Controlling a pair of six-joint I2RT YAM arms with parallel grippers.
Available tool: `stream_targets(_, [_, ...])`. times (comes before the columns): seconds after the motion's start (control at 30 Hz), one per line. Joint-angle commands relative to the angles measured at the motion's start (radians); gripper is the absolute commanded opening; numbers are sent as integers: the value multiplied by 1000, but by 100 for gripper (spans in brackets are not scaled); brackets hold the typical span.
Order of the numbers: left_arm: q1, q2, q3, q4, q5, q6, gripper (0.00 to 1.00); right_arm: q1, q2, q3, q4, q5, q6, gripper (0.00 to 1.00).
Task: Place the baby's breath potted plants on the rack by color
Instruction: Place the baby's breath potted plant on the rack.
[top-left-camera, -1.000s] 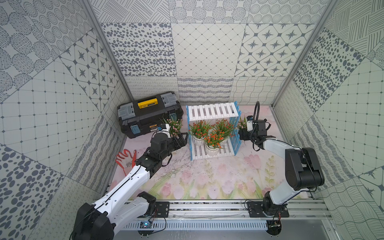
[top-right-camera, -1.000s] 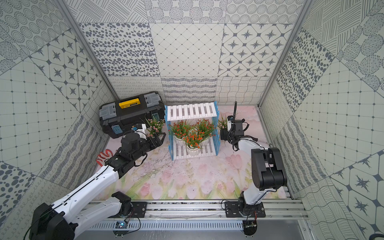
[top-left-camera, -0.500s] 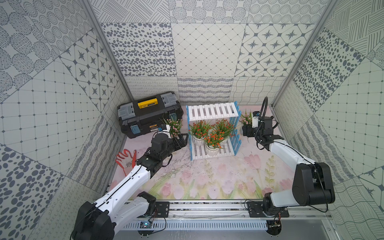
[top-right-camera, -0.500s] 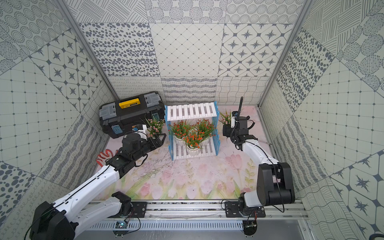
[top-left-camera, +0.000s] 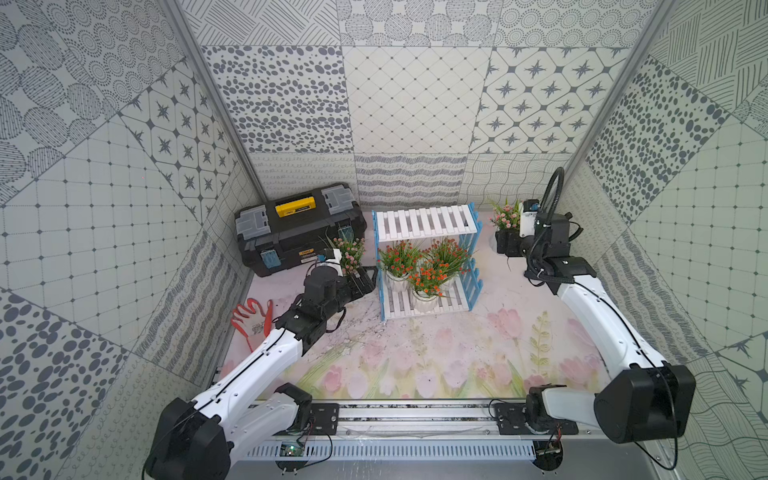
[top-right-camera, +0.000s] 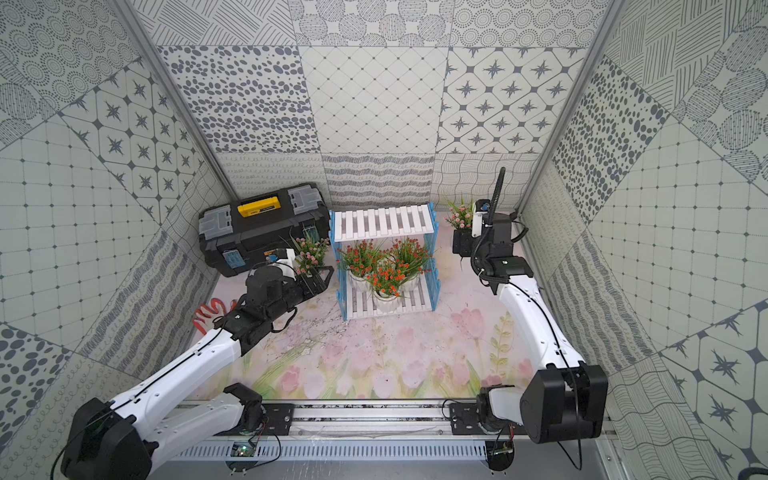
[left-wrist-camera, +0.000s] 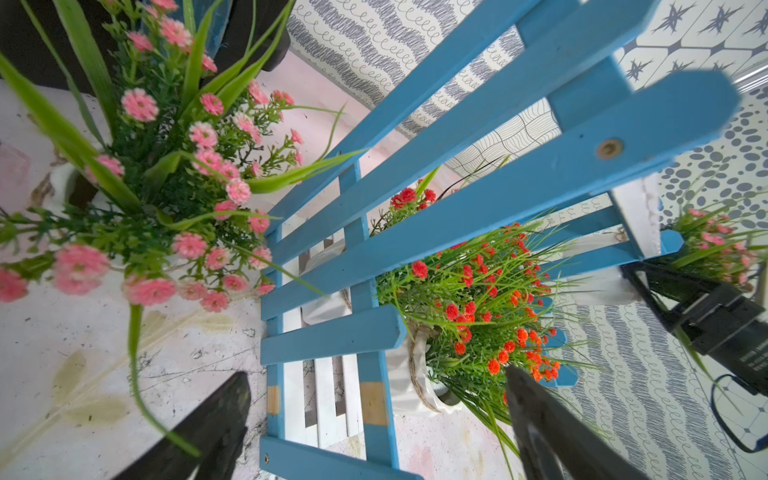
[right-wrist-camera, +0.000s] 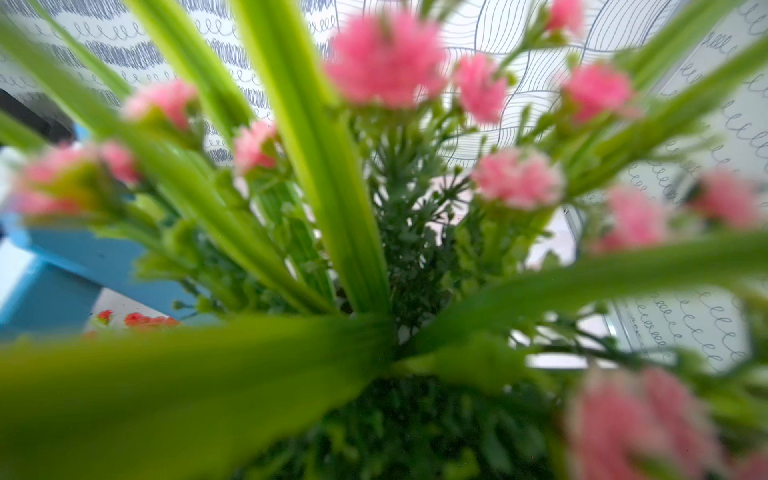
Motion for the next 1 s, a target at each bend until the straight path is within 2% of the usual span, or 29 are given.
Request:
stream_targets(0.0, [-1,5,-3,62,24,-3,96,4,-70,65,32,-5,17,71])
stream_targets(0.3, [-9,10,-3,69,31,-1,96,36,-139,132,12,-3,5,70])
stream_targets(0.67, [-20,17,1,79,35,3,96,174,-173,220,19,59,-54,71])
stream_targets(0.97, [-25,13,-3,81,33,4,96,288,-160,247,83,50,-74,71])
